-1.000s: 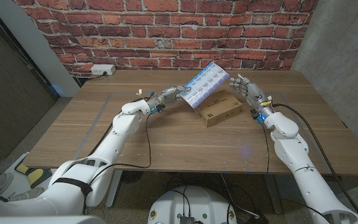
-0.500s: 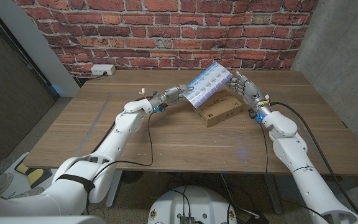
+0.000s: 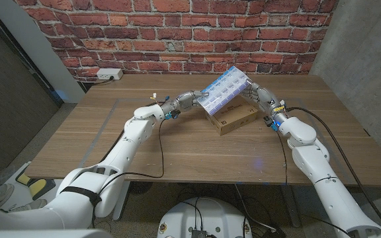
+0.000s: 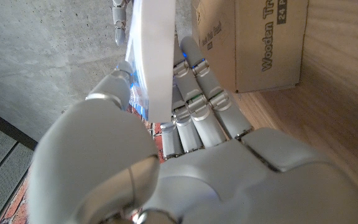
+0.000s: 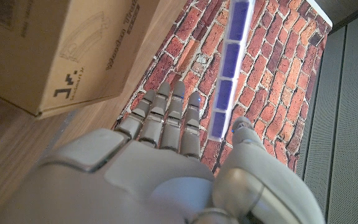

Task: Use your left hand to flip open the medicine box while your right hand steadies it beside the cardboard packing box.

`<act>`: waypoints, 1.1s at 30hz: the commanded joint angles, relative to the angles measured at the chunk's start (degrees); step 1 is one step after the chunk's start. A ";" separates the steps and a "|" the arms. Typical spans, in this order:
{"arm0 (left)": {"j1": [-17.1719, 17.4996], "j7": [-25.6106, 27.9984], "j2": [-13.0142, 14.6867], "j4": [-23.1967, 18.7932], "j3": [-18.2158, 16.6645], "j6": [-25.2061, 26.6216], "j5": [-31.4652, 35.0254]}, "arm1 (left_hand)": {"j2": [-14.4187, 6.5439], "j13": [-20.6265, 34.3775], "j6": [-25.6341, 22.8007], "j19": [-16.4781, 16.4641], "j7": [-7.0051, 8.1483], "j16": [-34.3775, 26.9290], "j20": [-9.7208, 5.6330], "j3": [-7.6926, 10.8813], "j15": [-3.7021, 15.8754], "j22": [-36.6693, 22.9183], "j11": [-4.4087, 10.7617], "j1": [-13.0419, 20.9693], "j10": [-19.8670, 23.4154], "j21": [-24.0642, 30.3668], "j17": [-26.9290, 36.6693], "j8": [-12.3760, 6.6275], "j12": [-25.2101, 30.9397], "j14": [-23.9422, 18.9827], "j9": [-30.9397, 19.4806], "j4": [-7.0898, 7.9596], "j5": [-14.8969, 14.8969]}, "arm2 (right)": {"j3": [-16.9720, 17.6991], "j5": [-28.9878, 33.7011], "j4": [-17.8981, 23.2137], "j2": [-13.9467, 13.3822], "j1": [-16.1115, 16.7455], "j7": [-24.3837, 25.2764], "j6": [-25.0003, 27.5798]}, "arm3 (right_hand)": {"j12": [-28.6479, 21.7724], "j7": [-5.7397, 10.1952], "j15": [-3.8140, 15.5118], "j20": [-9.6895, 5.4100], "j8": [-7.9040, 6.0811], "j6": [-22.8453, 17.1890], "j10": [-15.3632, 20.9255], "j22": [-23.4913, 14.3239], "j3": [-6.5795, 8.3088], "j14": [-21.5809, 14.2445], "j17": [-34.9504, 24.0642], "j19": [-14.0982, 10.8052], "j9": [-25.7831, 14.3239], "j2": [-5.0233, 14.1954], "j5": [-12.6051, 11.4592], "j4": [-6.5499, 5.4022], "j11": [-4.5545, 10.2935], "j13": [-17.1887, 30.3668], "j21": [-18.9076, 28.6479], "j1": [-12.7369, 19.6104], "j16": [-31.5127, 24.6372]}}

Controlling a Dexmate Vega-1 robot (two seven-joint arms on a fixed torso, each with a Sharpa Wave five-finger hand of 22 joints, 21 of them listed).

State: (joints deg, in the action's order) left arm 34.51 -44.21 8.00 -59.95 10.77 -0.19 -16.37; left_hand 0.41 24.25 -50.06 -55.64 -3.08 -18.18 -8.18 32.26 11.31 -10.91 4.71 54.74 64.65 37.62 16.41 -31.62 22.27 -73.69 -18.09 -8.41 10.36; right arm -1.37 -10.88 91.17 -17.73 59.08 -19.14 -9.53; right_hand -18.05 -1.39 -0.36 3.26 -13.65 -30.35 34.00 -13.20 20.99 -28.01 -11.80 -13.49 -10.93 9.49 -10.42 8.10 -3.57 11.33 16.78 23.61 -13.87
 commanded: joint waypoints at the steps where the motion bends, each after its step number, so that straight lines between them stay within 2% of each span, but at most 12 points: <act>1: 0.81 1.12 0.34 -1.26 0.47 1.11 -0.01 | -5.55 0.60 -1.43 0.53 -0.79 -0.24 -1.11 0.77 1.13 -0.18 3.63 5.74 2.24 0.45 0.23 -0.05 0.34 -0.26 -9.49 1.11 0.19 | -0.10 1.25 0.47 -0.50 0.54 -0.06 -2.90 | -0.95 1.55 2.23 -0.80 -0.81 -2.90 2.39 -0.39 1.64 -1.71 -1.06 -1.46 -0.05 1.09 -0.46 0.23 2.51 0.13 1.15 2.91 -1.33; 4: 0.81 1.13 0.39 -1.21 0.55 1.23 -0.04 | -5.52 0.78 -1.56 0.45 -0.91 -0.24 -1.15 0.79 1.18 -0.17 3.58 5.79 2.37 0.60 0.29 -0.02 0.43 -0.27 -9.48 1.07 0.18 | 0.06 1.65 0.57 -0.13 0.85 0.70 -3.96 | -1.53 2.69 3.19 -1.25 -1.35 -5.21 4.54 -0.61 2.61 -3.31 -1.89 -1.98 -0.05 1.72 -0.38 -0.17 3.87 0.09 1.71 4.36 -2.40; 7: 0.87 1.40 0.67 -1.53 0.82 1.41 0.33 | -5.46 0.96 -1.57 0.51 -0.84 -0.24 -1.11 0.78 1.12 -0.15 3.63 5.78 2.37 0.71 0.35 0.07 0.47 -0.28 -9.44 1.07 0.15 | 0.30 1.96 0.92 0.34 1.29 1.68 -4.52 | -2.35 3.47 4.55 -1.80 -2.17 -8.68 7.62 -0.97 4.41 -5.50 -2.95 -2.86 -0.06 2.13 -0.39 -1.07 4.92 0.03 2.66 6.37 -3.83; 11: 0.89 1.60 0.95 -1.81 1.10 1.81 0.60 | -5.42 1.17 -1.63 0.55 -0.84 -0.25 -1.09 0.77 1.10 -0.14 3.67 5.76 2.29 0.86 0.42 0.07 0.48 -0.31 -9.55 1.08 0.13 | 0.39 2.36 1.29 0.67 1.62 2.45 -4.87 | -3.00 3.48 5.04 -1.88 -2.61 -10.85 10.05 -1.22 4.56 -7.28 -3.70 -3.69 -0.04 1.35 -0.16 -1.49 4.49 -0.01 3.48 6.98 -4.95; 14: 0.91 1.79 1.06 -1.96 1.31 1.94 0.78 | -5.39 1.41 -1.78 0.61 -0.89 -0.26 -1.08 0.79 1.09 -0.12 3.71 5.77 2.33 1.01 0.50 0.14 0.55 -0.34 -9.51 1.08 0.11 | 0.43 1.80 1.19 0.85 1.61 2.06 -5.17 | -2.89 3.34 4.93 -1.79 -2.54 -11.17 10.14 -1.31 3.89 -7.61 -3.74 -3.81 -0.02 0.30 0.14 -1.90 4.33 -0.02 3.74 6.27 -5.00; 16: 0.86 1.81 1.04 -1.86 1.34 1.97 0.76 | -5.38 1.53 -1.93 0.59 -0.86 -0.28 -1.09 0.80 1.10 -0.11 3.68 5.79 2.41 1.12 0.54 0.15 0.60 -0.39 -9.50 1.07 0.10 | 0.36 2.28 1.31 0.89 1.62 2.42 -5.40 | -3.08 3.60 5.26 -2.04 -2.61 -11.95 11.10 -1.44 5.03 -7.98 -3.95 -3.80 -0.02 1.94 -0.12 -2.20 4.54 -0.03 4.04 7.21 -5.15; 17: 0.71 1.66 1.09 -1.65 1.40 1.99 0.78 | -5.36 1.61 -1.88 0.59 -0.93 -0.28 -1.09 0.80 1.07 -0.10 3.69 5.78 2.43 1.18 0.57 0.17 0.62 -0.40 -9.55 1.07 0.08 | 0.32 2.20 1.34 0.95 1.60 2.36 -5.44 | -3.34 4.37 5.87 -2.18 -2.99 -13.42 12.20 -1.57 5.93 -9.23 -4.25 -4.17 -0.04 2.31 -0.27 -2.30 4.98 -0.05 4.47 8.15 -5.76; 22: 0.20 1.51 1.22 -0.87 1.61 1.80 1.19 | -5.33 1.88 -1.78 0.67 -0.93 -0.26 -1.11 0.85 1.11 -0.08 3.72 5.83 2.35 1.37 0.66 0.32 0.63 -0.35 -9.59 1.04 0.05 | 0.07 1.82 0.68 1.37 1.21 1.96 -6.51 | -4.71 5.29 7.66 -2.88 -4.15 -18.37 17.33 -2.25 9.69 -12.54 -5.97 -5.26 -0.13 3.01 -0.41 -5.72 6.31 0.08 6.39 10.22 -7.61; 26: -0.18 1.26 1.16 0.11 1.56 1.41 1.33 | -5.32 2.01 -1.87 0.68 -0.84 -0.24 -1.12 0.88 1.12 -0.07 3.68 5.87 2.34 1.47 0.70 0.34 0.64 -0.31 -9.57 1.02 0.04 | -0.07 1.11 -0.36 1.81 0.61 1.34 -7.43 | -4.69 5.43 7.68 -3.20 -4.15 -18.77 17.65 -2.41 10.32 -12.49 -6.30 -4.99 -0.15 3.08 -0.31 -6.75 6.31 0.05 6.61 10.32 -7.66; 28: -0.32 1.28 1.16 0.41 1.54 1.12 1.54 | -5.31 2.07 -1.86 0.69 -0.82 -0.25 -1.11 0.88 1.10 -0.07 3.77 5.86 2.41 1.52 0.72 0.36 0.67 -0.34 -9.60 1.02 0.03 | -0.14 1.16 -0.79 2.06 0.33 1.45 -7.95 | -4.98 5.21 7.93 -3.50 -4.16 -19.30 18.64 -2.58 11.11 -12.66 -6.69 -4.91 -0.17 3.20 -0.16 -7.81 6.38 0.10 6.95 10.59 -7.83; 31: -0.56 1.15 1.06 0.91 1.39 0.96 1.60 | -5.28 2.22 -1.88 0.77 -0.84 -0.26 -1.11 0.88 1.05 -0.06 3.73 5.83 2.47 1.62 0.78 0.36 0.71 -0.36 -9.71 1.04 0.00 | -0.22 1.18 -1.31 2.55 -0.05 1.72 -8.69 | -5.50 5.25 8.87 -3.77 -4.31 -20.22 20.06 -2.79 11.99 -13.51 -7.26 -5.08 -0.24 3.01 0.05 -8.59 6.61 0.30 7.48 11.30 -8.41; 33: -0.68 1.16 1.00 1.18 1.31 0.86 1.72 | -5.27 2.30 -1.92 0.75 -0.92 -0.28 -1.11 0.88 1.06 -0.05 3.82 5.81 2.53 1.70 0.81 0.41 0.73 -0.39 -9.66 1.06 -0.01 | -0.27 1.91 -1.47 2.91 -0.13 2.59 -9.38 | -6.51 5.79 10.66 -4.60 -4.80 -21.79 22.18 -3.04 12.56 -15.28 -7.98 -5.87 -0.43 2.58 0.32 -9.01 7.07 0.86 8.44 12.27 -9.43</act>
State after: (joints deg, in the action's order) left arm 34.57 -42.77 9.07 -60.33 12.18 1.35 -15.31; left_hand 0.42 26.22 -50.38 -55.13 -2.76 -18.20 -8.07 32.26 11.58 -10.92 4.94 54.74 64.43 38.80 16.91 -31.26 22.78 -73.36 -27.59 -8.41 10.18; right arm -1.31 -9.27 91.13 -16.12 59.90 -17.40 -16.28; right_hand -23.57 -0.09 4.08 -0.53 -17.65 -46.58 54.24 -15.85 31.48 -41.68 -19.08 -18.74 -10.74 11.94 -10.41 1.18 2.94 11.62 24.30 34.30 -22.35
